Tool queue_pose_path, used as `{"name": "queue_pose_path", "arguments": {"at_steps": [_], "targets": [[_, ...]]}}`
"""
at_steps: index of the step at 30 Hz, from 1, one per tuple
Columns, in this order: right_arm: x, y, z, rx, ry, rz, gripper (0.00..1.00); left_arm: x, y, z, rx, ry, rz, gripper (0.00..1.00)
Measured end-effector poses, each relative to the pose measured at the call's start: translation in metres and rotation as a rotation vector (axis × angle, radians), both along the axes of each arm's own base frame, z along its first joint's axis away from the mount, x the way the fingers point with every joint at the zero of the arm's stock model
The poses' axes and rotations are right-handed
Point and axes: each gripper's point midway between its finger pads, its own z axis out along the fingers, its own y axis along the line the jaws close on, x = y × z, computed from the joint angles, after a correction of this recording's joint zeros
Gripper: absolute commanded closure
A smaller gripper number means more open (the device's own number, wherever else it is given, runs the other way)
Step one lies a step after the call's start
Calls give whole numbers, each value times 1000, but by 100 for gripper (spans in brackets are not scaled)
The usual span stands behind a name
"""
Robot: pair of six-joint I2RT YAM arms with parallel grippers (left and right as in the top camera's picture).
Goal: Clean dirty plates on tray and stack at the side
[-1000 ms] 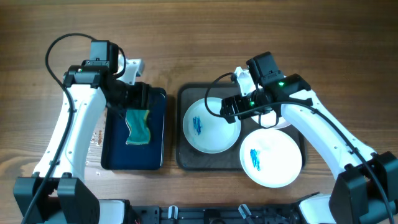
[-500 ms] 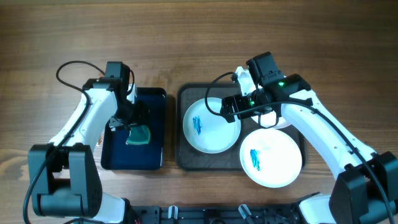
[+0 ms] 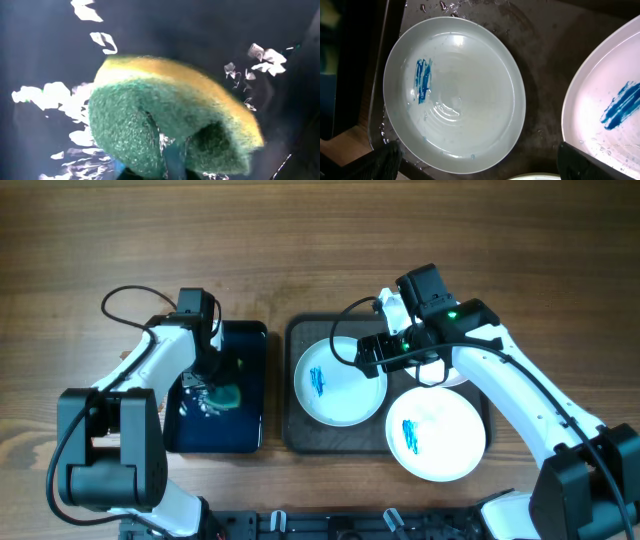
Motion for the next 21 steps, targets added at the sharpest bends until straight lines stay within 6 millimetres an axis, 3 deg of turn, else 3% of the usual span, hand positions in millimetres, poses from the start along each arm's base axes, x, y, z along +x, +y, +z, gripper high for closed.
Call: {"name": "queue_pose_path", "arguments": {"at_steps": [4, 5, 6, 7, 15, 17, 21], "targets": [[0, 0, 0, 0, 0, 0, 0, 2, 0, 0, 0, -8, 0, 93], [0, 0, 0, 0, -1, 0, 0, 2, 0, 0, 0, -8, 0, 79], [0, 0, 0, 0, -1, 0, 0, 2, 0, 0, 0, -8, 0, 76], [0, 0, 0, 0, 0, 0, 0, 2, -1, 0, -4, -9, 3, 96], [0, 0, 0, 1, -1, 0, 0, 9, -4, 3, -24, -42, 1, 96], [1, 0, 0, 1, -3, 0, 0, 16, -4, 21, -27, -109, 1, 96], [2, 1, 1, 3, -7, 0, 0, 28, -5, 89, -38, -334, 3, 96]]}}
